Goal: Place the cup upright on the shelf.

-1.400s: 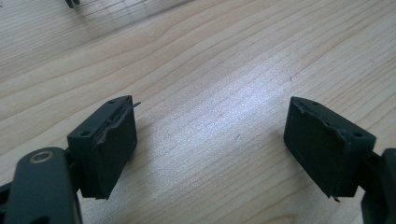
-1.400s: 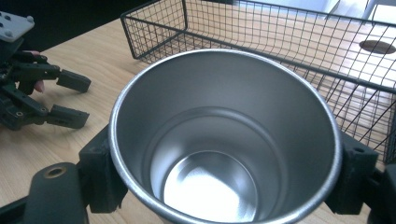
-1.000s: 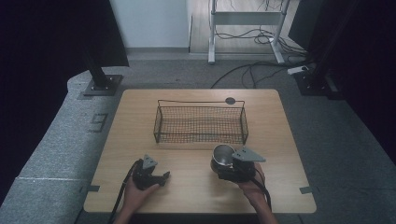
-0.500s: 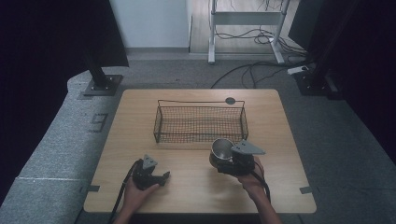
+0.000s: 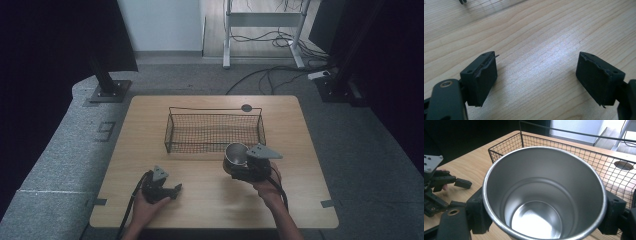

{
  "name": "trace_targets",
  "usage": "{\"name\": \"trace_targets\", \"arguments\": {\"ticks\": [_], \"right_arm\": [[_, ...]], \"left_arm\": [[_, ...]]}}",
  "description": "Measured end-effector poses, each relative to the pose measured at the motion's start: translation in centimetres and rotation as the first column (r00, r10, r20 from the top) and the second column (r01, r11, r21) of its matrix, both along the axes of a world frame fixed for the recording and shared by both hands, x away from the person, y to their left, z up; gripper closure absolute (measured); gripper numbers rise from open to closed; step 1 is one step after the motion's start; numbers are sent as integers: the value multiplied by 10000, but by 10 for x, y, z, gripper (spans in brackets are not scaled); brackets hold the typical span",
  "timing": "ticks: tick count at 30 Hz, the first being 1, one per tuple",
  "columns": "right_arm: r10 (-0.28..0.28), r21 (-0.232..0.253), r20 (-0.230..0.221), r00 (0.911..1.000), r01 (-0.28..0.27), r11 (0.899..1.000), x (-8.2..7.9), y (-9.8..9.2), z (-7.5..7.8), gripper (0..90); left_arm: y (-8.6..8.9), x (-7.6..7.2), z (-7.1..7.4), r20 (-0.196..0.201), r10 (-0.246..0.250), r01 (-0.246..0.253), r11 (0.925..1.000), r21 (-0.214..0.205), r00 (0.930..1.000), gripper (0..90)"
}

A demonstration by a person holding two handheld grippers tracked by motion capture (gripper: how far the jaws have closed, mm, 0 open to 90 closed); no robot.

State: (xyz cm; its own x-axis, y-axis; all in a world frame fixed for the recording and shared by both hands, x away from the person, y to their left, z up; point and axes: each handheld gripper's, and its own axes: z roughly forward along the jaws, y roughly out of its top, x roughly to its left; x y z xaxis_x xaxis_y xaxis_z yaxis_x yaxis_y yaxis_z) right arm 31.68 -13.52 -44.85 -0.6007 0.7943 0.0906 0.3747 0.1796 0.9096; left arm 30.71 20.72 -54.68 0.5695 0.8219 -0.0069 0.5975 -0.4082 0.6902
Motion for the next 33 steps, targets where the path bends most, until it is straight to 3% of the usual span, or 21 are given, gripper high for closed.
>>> {"name": "trace_targets", "arguments": {"ticks": [17, 33], "right_arm": [[67, 15, 93, 9999, -67, 10000, 16, 7, 15, 182], [-61, -351, 55, 10000, 63, 9994, 34, 11, 18, 182]], "left_arm": [[0, 0, 0, 4, -13, 13, 10000, 24, 10000, 173], [0, 0, 0, -7, -14, 14, 10000, 10, 10000, 173]]}}
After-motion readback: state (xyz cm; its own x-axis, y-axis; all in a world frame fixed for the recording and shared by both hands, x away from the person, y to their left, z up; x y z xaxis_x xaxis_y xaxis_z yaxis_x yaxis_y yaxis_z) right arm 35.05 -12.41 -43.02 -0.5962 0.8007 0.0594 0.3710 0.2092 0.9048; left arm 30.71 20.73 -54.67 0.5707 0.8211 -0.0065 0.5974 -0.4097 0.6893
